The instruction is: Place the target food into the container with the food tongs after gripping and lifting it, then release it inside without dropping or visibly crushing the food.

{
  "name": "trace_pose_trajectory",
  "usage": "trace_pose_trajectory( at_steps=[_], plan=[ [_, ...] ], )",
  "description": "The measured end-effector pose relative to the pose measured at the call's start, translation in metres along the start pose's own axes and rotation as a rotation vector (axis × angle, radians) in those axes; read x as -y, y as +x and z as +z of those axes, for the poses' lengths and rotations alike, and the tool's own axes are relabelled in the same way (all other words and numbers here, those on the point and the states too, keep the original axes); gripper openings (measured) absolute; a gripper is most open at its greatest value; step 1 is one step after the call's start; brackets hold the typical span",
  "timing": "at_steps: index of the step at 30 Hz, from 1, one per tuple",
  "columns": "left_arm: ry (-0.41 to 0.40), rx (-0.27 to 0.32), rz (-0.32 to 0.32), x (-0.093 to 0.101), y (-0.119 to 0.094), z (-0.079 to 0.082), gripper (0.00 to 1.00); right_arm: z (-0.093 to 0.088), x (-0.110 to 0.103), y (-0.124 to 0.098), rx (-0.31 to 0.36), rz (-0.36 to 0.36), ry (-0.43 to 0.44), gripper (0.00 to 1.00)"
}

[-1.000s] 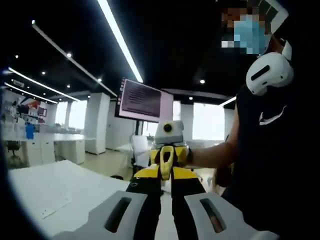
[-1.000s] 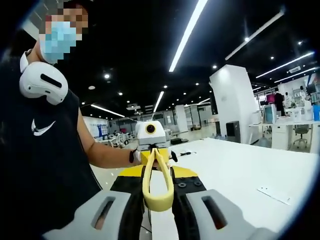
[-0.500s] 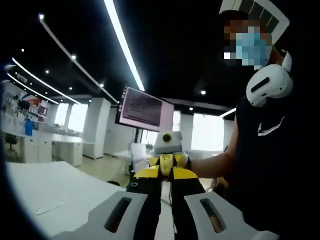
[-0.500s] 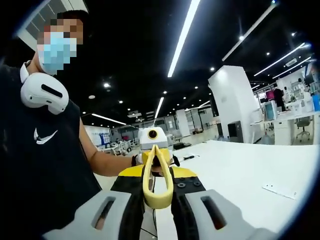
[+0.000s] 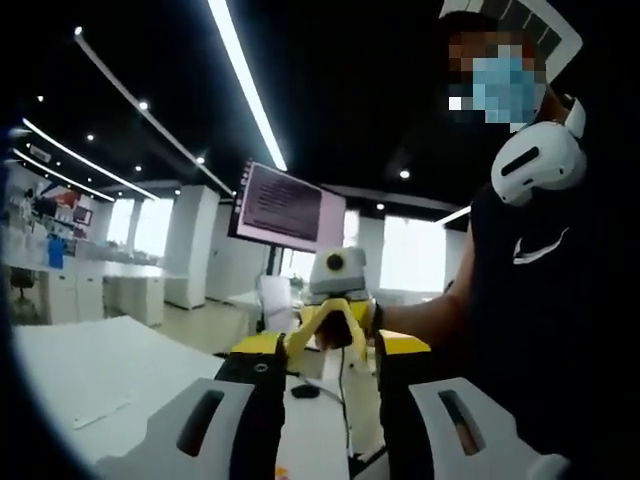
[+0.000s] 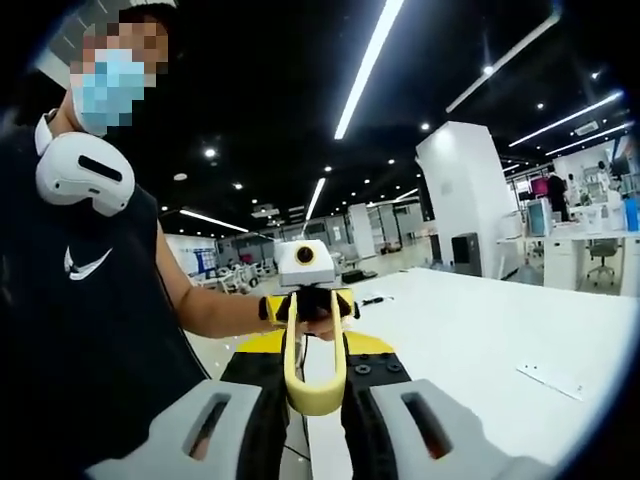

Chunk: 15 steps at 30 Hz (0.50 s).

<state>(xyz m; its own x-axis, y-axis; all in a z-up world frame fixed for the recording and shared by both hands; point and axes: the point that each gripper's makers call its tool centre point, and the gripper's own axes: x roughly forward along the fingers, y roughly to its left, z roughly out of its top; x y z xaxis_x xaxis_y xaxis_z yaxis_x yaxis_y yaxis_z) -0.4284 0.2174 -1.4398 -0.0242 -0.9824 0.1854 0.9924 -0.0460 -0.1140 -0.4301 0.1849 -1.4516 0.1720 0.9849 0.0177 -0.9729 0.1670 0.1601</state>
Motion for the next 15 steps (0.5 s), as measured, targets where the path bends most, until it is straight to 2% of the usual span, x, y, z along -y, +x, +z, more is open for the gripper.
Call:
trace_pose_trajectory(
  at_steps=[2, 4, 11, 15],
  plan=[
    [0.011, -0.011, 0.007, -0.001, 0.001, 0.001, 0.31, -0.002, 0.000, 0.000, -0.005, 0.000, 0.001, 0.18],
    [0.043, -0.052, 0.018, -0.003, 0.002, -0.005, 0.27, -0.003, -0.001, 0.000, -0.010, 0.004, 0.000, 0.18],
    [0.046, -0.089, 0.018, -0.004, 0.001, -0.013, 0.26, -0.009, 0.001, -0.001, -0.035, -0.004, -0.005, 0.18],
    [0.044, -0.123, 0.014, -0.004, 0.000, -0.018, 0.19, -0.011, 0.001, -0.001, -0.038, -0.008, -0.004, 0.18]
  ],
)
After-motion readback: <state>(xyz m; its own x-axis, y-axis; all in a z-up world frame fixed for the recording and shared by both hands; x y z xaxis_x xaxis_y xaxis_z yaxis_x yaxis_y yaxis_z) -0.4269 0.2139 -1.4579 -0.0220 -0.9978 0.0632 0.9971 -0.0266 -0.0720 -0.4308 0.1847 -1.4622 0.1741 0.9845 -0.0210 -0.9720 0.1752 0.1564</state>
